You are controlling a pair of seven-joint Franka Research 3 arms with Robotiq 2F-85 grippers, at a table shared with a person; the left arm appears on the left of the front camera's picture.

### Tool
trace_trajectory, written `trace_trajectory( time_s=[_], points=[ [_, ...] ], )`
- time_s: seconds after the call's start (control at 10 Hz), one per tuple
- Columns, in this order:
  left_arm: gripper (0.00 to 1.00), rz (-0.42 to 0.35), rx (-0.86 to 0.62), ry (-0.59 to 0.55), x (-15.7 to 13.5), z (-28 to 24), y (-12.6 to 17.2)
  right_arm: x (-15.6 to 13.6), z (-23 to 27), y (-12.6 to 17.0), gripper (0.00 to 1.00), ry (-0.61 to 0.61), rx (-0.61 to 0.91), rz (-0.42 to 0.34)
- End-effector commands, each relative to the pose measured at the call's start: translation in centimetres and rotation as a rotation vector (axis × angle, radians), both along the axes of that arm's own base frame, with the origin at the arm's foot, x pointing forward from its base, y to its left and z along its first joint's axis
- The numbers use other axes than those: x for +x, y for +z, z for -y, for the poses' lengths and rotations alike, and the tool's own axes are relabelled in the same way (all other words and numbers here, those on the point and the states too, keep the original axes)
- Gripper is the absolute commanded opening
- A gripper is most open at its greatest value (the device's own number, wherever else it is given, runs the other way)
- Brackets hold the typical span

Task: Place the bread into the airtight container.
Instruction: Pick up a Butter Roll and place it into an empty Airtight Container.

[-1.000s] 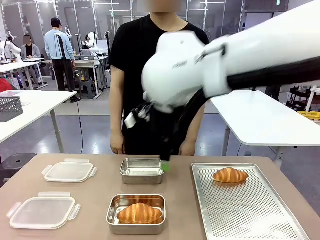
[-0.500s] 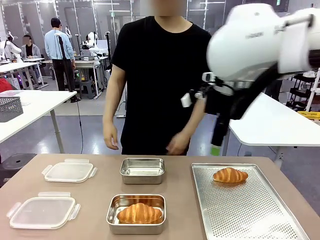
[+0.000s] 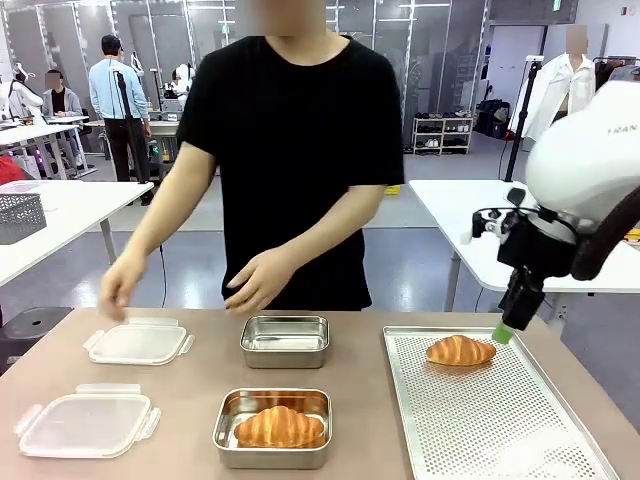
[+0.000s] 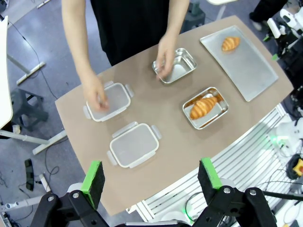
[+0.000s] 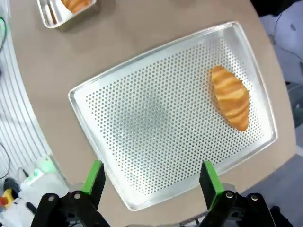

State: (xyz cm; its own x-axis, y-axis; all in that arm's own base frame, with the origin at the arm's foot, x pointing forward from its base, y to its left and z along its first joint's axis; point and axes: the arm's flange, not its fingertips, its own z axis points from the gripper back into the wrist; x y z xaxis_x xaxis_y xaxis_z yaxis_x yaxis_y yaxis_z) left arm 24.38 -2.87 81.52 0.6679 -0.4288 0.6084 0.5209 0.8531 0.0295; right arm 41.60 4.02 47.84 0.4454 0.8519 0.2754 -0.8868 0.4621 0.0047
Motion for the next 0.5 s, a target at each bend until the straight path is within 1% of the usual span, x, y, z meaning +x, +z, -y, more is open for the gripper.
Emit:
trace_trajectory(
  time_s=[0.0, 0.1, 0.4],
  points=[
    [1.00, 0.001, 0.002, -0.006, 0.04, 0.01, 0.25, 0.22, -0.05, -0.79, 1.00, 0.022, 0.088, 0.036],
    [1.00, 0.001, 0.002, -0.006, 0.04, 0.01, 0.25, 0.00, 0.00, 0.00, 1.00, 0.000, 0.000, 0.000],
    [1.00, 0.001, 0.002, -0.006, 0.04, 0.01, 0.25, 0.00, 0.00, 0.00, 1.00, 0.000, 0.000, 0.000]
  ],
)
